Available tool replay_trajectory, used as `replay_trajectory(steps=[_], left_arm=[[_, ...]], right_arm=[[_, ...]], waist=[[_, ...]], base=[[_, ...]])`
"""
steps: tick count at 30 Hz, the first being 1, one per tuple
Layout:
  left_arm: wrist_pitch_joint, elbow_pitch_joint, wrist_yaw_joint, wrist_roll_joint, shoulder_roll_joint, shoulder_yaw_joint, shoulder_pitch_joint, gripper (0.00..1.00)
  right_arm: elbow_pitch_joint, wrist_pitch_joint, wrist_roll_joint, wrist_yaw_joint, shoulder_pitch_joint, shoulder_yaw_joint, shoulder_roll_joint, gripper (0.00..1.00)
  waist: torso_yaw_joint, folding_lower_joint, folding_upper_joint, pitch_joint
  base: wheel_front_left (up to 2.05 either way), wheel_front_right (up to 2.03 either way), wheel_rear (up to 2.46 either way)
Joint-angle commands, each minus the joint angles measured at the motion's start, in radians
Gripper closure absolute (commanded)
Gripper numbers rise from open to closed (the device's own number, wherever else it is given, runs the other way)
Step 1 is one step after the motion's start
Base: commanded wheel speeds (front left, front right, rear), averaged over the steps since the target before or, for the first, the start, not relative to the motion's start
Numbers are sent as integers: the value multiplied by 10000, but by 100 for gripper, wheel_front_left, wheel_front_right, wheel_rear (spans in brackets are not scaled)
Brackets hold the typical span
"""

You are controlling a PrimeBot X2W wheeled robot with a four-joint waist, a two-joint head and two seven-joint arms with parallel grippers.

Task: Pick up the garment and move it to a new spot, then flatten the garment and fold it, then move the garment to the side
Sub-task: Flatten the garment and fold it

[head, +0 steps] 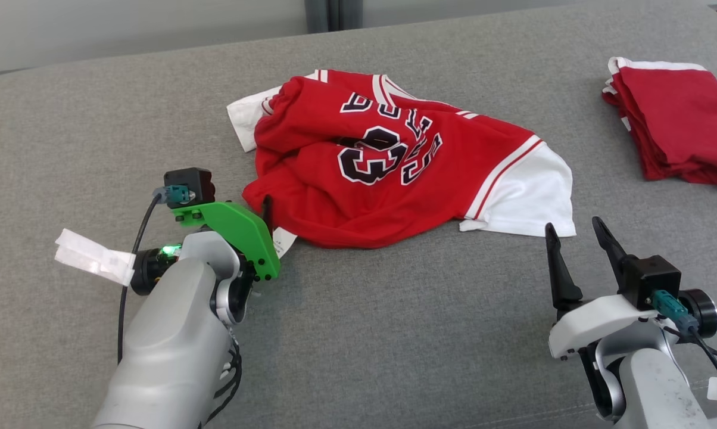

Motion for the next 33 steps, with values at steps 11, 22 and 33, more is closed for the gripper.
replay_trajectory(steps=[11,22,33], left_arm=[[-619,736,-157,-825,53,-111,-501,100],[-1550,1217,-526,-1041,50,-628,-683,100],[-2554,1236,-916,-1132,53,-879,-591,100]], right_arm=[[967,91,-616,-20,-693,-458,-14,0],[2986,737,-1490,-20,-1949,-941,-20,0],[4815,1394,-1212,-20,-2617,-1037,-54,98]], waist=[[-313,0,0,456],[33,0,0,429],[360,0,0,345]], base=[[0,0,0],[0,0,0],[0,0,0]])
